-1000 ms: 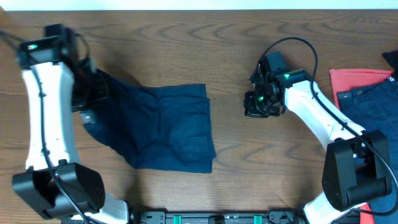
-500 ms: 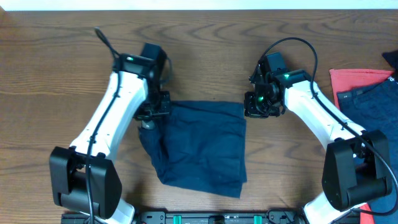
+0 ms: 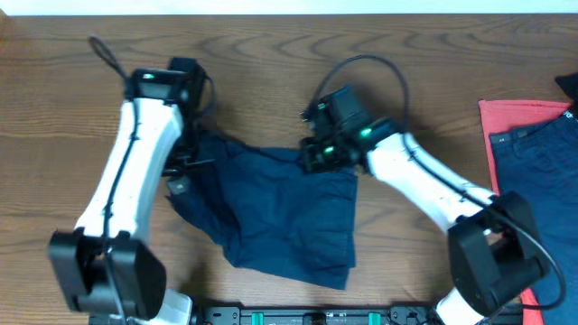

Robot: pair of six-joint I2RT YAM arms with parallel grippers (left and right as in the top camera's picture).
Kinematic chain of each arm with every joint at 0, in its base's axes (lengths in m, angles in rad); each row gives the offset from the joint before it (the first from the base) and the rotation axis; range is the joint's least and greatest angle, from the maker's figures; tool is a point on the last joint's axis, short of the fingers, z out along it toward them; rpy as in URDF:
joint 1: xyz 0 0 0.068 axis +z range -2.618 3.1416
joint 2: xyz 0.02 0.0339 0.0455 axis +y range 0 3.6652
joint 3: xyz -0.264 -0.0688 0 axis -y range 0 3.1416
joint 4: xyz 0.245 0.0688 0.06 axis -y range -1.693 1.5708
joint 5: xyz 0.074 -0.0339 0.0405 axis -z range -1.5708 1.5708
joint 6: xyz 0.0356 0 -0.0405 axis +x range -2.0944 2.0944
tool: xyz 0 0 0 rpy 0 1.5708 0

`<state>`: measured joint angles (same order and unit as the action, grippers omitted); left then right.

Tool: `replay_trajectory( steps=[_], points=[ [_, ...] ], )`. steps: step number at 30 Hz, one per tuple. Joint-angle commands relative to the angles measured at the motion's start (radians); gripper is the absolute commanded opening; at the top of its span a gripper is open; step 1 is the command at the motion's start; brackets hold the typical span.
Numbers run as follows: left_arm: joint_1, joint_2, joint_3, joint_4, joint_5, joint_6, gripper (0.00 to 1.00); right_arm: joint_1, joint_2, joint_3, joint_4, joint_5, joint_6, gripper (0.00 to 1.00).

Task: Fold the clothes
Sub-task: 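Fold the left end over toward the right gripper, tucking with the right gripper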

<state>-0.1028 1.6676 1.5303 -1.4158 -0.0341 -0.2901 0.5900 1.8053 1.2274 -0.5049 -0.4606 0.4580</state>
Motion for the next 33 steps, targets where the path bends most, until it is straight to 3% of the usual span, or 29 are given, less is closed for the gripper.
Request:
replay_trajectory(
  steps=[1, 10, 15, 20, 26, 33],
  points=[
    [0.028, -0.096, 0.053, -0.01, -0.03, 0.035, 0.06, 0.075, 0.057, -0.006, 0.061, -0.024, 0.14, 0.01],
    [0.028, -0.142, 0.053, -0.064, -0.021, 0.034, 0.06, 0.23, 0.231, -0.006, 0.475, -0.083, 0.174, 0.01],
    [0.027, -0.142, 0.053, -0.064, 0.06, 0.035, 0.06, 0.232, 0.356, -0.006, 0.678, -0.151, 0.316, 0.01],
    [0.028, -0.143, 0.065, -0.061, 0.092, 0.04, 0.06, 0.229, 0.439, -0.006, 0.702, -0.173, 0.368, 0.01],
    [0.022, -0.166, 0.078, -0.015, 0.275, 0.08, 0.06, 0.216, 0.443, 0.019, 0.801, -0.203, 0.336, 0.01],
    [0.011, -0.168, 0.077, -0.024, 0.277, 0.08, 0.06, 0.102, 0.4, 0.061, 0.754, -0.327, 0.272, 0.01]
  ],
)
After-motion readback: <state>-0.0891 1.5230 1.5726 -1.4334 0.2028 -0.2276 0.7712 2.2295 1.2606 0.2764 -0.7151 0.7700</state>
